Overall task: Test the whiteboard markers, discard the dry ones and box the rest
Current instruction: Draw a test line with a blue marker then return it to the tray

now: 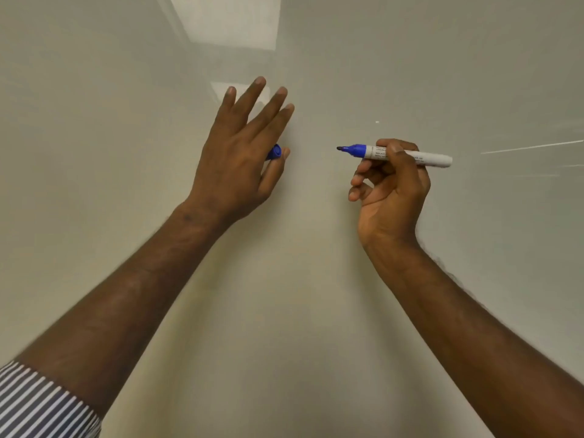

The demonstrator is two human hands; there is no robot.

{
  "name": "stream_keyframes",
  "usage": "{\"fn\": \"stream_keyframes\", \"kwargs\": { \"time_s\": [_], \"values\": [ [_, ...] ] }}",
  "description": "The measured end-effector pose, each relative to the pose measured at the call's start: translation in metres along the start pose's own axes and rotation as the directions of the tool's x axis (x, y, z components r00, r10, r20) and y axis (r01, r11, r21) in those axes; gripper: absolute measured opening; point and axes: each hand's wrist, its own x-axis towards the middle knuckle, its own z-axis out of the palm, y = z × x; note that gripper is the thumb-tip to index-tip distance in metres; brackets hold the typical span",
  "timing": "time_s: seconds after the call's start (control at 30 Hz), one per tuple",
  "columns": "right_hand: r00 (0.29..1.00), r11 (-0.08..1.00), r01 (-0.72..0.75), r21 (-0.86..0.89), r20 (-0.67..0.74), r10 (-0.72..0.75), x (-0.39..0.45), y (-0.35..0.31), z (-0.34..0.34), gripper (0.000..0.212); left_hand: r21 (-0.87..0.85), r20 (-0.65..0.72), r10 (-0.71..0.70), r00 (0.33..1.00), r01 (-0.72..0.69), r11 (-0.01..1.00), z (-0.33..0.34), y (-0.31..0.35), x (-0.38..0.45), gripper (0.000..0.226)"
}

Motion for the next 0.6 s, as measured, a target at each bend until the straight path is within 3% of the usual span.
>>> {"fn": "stream_keyframes", "kwargs": {
  "time_s": [0.33,0.6],
  "values": [
    [0.993,0.993,0.107,-0.054,0.062,-0.104,0.082,-0.019,0.034,0.012,0.132,0.056,0.019,0.998,-0.026,0.991,-0.008,-0.043,0.073,0.057],
    [0.979,0.975,0.197,-0.105,0.071,-0.190,0.125,-0.029,0.048,0.011,0.177,0.058,-0.108,0.992,0.096,0.979,-0.010,-0.075,0.108,0.057]
  ]
}}
